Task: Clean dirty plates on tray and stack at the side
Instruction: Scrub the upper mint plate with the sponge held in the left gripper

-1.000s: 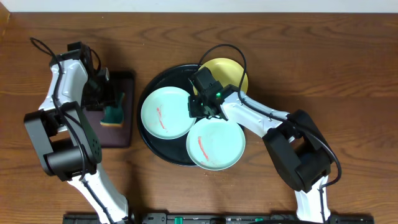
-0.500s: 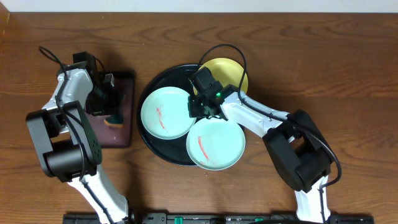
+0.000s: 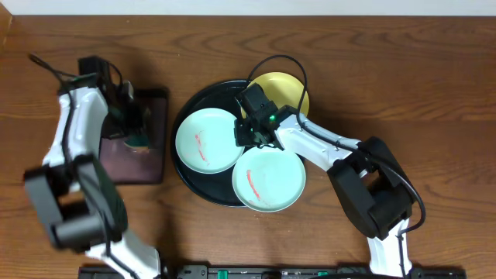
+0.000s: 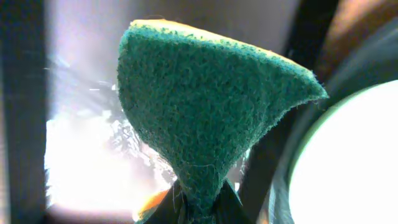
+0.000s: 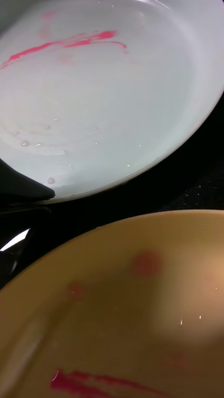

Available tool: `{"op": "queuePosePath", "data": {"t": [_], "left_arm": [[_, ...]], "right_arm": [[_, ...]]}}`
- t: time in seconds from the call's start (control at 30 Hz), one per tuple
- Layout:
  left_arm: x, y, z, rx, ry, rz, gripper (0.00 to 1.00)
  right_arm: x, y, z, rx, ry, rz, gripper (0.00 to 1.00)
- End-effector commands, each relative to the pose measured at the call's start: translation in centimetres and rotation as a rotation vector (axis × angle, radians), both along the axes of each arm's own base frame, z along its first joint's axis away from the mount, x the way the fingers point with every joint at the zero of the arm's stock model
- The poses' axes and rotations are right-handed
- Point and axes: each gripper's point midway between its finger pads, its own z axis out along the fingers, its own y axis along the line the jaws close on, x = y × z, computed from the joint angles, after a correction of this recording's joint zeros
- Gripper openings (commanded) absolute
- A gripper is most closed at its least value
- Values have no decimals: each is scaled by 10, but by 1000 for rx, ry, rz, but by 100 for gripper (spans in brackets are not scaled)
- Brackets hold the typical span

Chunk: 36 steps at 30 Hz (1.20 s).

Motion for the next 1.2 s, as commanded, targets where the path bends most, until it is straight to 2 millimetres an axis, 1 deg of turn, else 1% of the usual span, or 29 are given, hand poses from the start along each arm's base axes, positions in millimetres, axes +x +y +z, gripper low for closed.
{"op": "queuePosePath", "data": {"t": [0.0, 0.1, 0.2, 0.27, 0.47, 0.53, 0.57, 0.67, 0.8, 0.9, 1.07, 1.17], "left_arm": [[7, -1, 43, 32, -106, 13, 7], [7, -3, 47, 39, -115, 37, 7], [3, 5, 44, 89, -92, 102, 7], [2, 6, 42, 99, -85, 108, 7], [2, 4, 42, 94, -85, 121, 7], [3, -3, 42, 85, -87, 110, 7], [5, -9, 42, 69, -90, 95, 7], [8, -40, 40, -4, -93, 31, 7], [7, -70, 29, -32, -66, -3, 7], [5, -90, 13, -43, -40, -19, 7], [-8, -122, -26, -60, 53, 7, 7], [-17, -133, -50, -54, 111, 40, 7]], "right_arm": [[0, 3, -5, 3, 8, 24, 1], [-1, 4, -4, 6, 11, 27, 1], [0, 3, -4, 6, 11, 24, 1], [0, 3, -4, 8, 12, 25, 1], [0, 3, -4, 8, 12, 25, 1], [0, 3, -4, 8, 11, 25, 1], [0, 3, -4, 8, 12, 25, 1], [0, 3, -4, 10, 10, 25, 1], [0, 3, -4, 10, 10, 25, 1], [0, 3, -4, 10, 10, 25, 1], [0, 3, -4, 10, 9, 25, 1], [0, 3, -4, 10, 9, 25, 1]]}}
